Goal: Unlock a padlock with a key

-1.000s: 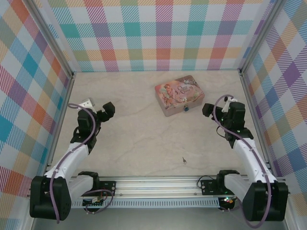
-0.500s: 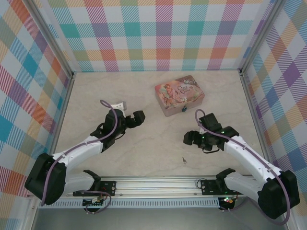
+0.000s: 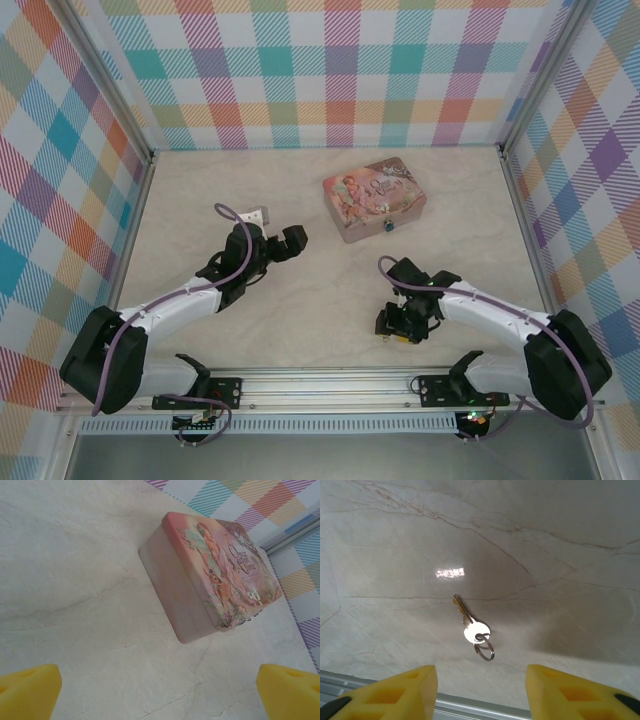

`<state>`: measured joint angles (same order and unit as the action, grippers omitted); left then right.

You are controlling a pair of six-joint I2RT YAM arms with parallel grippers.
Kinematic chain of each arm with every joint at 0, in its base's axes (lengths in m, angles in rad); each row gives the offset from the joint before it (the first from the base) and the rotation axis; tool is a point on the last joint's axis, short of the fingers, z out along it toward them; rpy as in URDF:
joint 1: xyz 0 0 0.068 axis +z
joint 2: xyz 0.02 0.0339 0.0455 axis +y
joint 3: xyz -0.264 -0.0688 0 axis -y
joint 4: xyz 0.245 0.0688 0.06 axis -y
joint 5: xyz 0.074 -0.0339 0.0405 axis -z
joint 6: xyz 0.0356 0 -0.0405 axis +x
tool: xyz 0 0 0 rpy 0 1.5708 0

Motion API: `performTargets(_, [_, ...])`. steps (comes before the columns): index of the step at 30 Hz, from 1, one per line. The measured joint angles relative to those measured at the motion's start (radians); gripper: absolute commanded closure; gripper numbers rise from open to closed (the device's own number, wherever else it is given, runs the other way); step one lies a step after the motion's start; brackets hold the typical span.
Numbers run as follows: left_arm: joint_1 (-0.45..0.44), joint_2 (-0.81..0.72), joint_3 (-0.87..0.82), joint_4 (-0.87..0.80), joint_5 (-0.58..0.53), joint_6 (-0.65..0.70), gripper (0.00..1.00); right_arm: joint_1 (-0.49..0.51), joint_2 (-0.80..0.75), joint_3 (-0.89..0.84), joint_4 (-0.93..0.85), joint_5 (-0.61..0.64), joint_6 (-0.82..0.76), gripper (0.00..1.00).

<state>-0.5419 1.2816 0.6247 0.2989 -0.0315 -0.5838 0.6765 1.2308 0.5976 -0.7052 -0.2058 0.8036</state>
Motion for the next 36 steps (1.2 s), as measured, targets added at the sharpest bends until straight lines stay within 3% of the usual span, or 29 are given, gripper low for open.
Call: performTargets(36, [0.0,-0.054,0.0,-0.01,-0.015,0.01,0.0,0.013,0.127,0.013,0.074,0.006,0.017,0.97])
